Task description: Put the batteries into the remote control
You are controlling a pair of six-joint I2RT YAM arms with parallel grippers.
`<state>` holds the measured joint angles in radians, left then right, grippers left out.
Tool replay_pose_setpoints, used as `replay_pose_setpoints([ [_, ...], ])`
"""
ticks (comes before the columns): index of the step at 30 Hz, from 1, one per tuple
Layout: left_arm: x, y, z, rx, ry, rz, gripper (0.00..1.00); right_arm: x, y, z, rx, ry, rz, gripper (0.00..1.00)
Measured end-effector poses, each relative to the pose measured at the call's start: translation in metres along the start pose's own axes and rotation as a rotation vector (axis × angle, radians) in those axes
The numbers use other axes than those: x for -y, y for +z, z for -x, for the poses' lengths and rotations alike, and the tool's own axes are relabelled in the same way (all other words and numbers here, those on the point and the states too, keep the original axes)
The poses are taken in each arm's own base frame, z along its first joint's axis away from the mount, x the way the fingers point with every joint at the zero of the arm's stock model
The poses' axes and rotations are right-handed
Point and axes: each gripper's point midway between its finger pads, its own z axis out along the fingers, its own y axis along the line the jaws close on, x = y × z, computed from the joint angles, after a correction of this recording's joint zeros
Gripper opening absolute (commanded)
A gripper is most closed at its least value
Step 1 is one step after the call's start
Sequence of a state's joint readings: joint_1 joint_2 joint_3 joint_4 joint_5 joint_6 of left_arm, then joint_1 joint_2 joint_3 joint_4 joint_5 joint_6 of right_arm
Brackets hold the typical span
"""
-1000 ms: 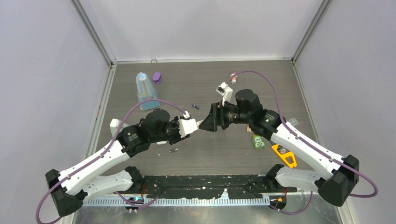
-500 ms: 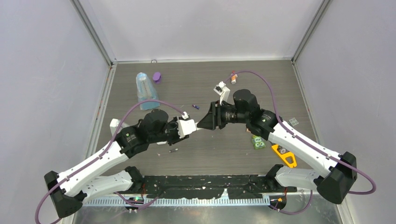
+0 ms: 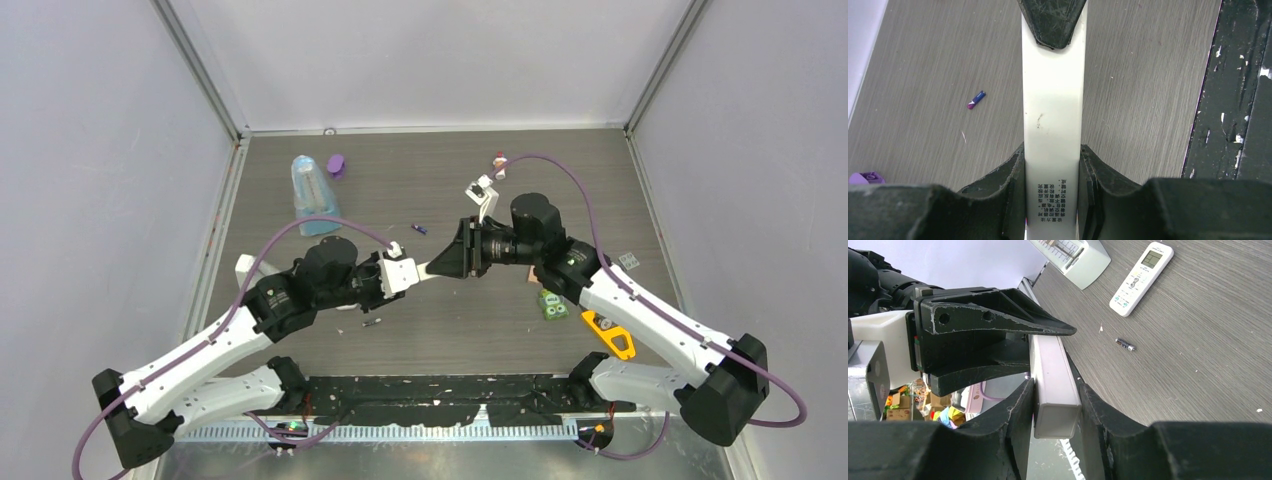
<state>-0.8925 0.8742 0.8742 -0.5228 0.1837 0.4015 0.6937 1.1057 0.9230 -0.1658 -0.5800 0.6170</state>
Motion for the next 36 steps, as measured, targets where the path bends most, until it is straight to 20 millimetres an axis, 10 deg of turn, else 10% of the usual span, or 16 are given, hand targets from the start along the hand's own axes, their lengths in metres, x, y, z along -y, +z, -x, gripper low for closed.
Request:
replay_pose_setpoints([
  [15,0.000,0.001,0.004,0.016,0.004,0.000,0.00,-0.004,-0.005,0.002,0.028,0.076,0.056,0.05],
  [27,-0.013,-0.010,0.016,0.092,-0.046,0.094,0.97,-0.011,-0.017,0.013,0.082,0.063,0.095,0.05],
  [36,-0.024,-0.026,0.019,0.265,-0.099,0.247,1.00,-0.027,-0.029,0.016,0.108,0.043,0.130,0.05],
])
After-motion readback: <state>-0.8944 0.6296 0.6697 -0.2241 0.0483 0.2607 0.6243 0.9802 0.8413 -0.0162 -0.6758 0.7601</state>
